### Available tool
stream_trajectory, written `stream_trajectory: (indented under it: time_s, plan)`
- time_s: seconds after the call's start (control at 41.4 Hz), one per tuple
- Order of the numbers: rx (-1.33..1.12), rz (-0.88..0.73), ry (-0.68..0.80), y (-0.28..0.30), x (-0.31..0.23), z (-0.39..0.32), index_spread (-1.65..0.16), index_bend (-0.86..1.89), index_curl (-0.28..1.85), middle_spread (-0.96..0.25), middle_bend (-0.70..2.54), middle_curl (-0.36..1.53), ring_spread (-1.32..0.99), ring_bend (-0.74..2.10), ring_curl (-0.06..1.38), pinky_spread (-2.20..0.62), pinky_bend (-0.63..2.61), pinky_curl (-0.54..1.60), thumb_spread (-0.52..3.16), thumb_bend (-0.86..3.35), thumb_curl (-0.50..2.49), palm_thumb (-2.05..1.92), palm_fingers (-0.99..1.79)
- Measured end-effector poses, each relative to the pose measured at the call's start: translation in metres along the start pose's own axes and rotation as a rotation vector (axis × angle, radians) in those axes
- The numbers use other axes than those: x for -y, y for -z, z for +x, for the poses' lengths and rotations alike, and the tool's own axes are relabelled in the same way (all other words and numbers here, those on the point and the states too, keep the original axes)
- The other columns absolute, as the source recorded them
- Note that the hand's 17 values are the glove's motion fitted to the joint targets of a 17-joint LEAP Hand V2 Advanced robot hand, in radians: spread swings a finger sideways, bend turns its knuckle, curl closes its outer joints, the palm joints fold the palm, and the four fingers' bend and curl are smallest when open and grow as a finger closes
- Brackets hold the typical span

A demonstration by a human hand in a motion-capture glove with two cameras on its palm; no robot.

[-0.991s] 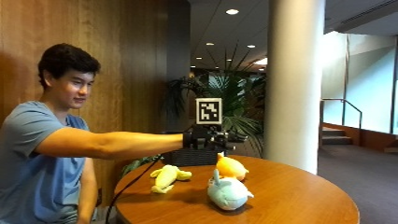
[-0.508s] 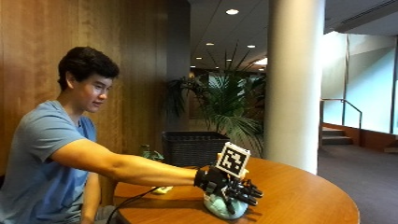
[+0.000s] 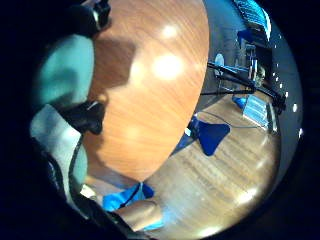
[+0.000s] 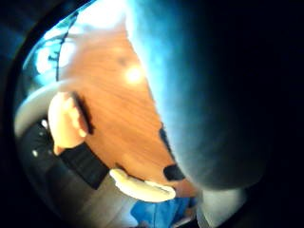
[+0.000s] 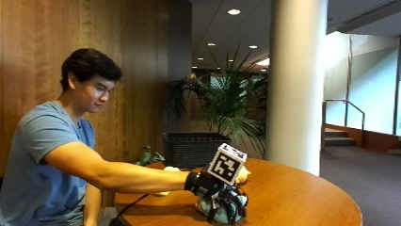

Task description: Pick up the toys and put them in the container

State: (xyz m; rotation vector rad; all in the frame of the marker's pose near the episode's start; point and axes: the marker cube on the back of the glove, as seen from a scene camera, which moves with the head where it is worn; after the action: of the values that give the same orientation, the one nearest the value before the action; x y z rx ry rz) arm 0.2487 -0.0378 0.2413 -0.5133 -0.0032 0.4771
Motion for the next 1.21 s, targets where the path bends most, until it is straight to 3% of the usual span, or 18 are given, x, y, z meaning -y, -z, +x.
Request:
stream_trajectory:
  time_s: [0.218,0.363,0.459,0.508,0.653,0.798,0.919,1.112,1.209]
  plan:
    - [0.109,0.285,-0.054,-0.004,-0.005,-0.004,-0.32,0.19,0.06,-0.03,0.28,0.23,-0.16,1.03,0.42,-0.25,1.44,0.37,1.36,0.28,0.37,0.46,0.52]
    - [0.088,0.451,-0.050,0.008,-0.012,-0.009,-0.33,0.30,0.10,-0.14,0.35,0.27,-0.27,1.07,0.46,-0.33,1.33,0.36,1.26,0.38,0.48,0.69,0.74]
    - [0.095,0.489,0.059,0.026,-0.024,-0.005,-0.33,0.33,0.13,-0.20,0.41,0.31,-0.32,1.10,0.48,-0.36,1.26,0.35,1.19,0.40,0.53,0.75,0.84]
    - [0.076,0.501,0.104,0.040,-0.033,-0.002,-0.34,0.34,0.14,-0.22,0.41,0.32,-0.34,1.10,0.48,-0.37,1.24,0.35,1.15,0.40,0.55,0.77,0.85]
    - [0.141,0.578,0.004,0.112,-0.068,-0.012,-0.34,0.36,0.16,-0.29,0.43,0.35,-0.38,1.10,0.51,-0.39,1.20,0.36,1.06,0.39,0.62,0.80,0.88]
    - [0.126,0.654,-0.005,0.186,-0.131,-0.050,-0.35,0.37,0.18,-0.34,0.45,0.38,-0.40,1.09,0.51,-0.41,1.17,0.37,0.97,0.39,0.68,0.81,0.90]
    - [0.137,0.736,0.201,0.246,-0.203,-0.101,-0.35,0.37,0.19,-0.37,0.45,0.41,-0.41,1.08,0.52,-0.41,1.16,0.37,0.92,0.38,0.72,0.80,0.91]
    - [0.114,0.806,0.266,0.301,-0.267,-0.186,-0.36,0.37,0.21,-0.42,0.46,0.46,-0.43,1.06,0.52,-0.42,1.11,0.38,0.83,0.35,0.78,0.78,0.93]
    - [0.195,0.808,0.404,0.312,-0.296,-0.247,-0.36,0.36,0.22,-0.43,0.46,0.48,-0.44,1.06,0.53,-0.42,1.10,0.38,0.79,0.34,0.81,0.77,0.95]
